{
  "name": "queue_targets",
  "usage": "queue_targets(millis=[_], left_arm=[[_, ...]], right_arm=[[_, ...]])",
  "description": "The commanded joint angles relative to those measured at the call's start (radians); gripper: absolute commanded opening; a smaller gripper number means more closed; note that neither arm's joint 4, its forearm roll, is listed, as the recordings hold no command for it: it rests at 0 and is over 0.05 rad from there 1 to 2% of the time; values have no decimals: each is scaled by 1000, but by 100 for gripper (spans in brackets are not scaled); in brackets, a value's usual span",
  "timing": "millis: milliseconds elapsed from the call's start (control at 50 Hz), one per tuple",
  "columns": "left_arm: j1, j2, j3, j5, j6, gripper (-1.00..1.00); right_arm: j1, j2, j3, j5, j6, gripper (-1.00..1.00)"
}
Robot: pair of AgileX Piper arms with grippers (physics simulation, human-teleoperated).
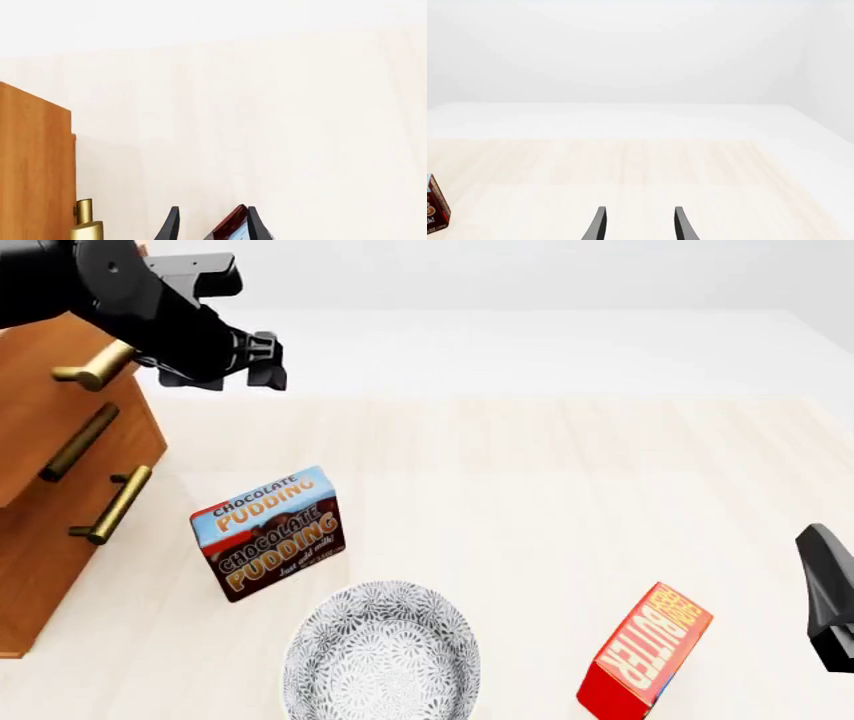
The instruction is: Put the butter at the front in the top drawer of the cabinet and close it.
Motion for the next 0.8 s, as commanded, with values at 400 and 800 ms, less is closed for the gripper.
queue_targets(millis=[400, 800], left_arm=[[129, -59, 45, 23, 25, 100], [220, -86, 94, 24, 50, 100]], right_arm=[[1, -7, 7, 0, 2, 100], [1, -7, 7, 0, 2, 100]])
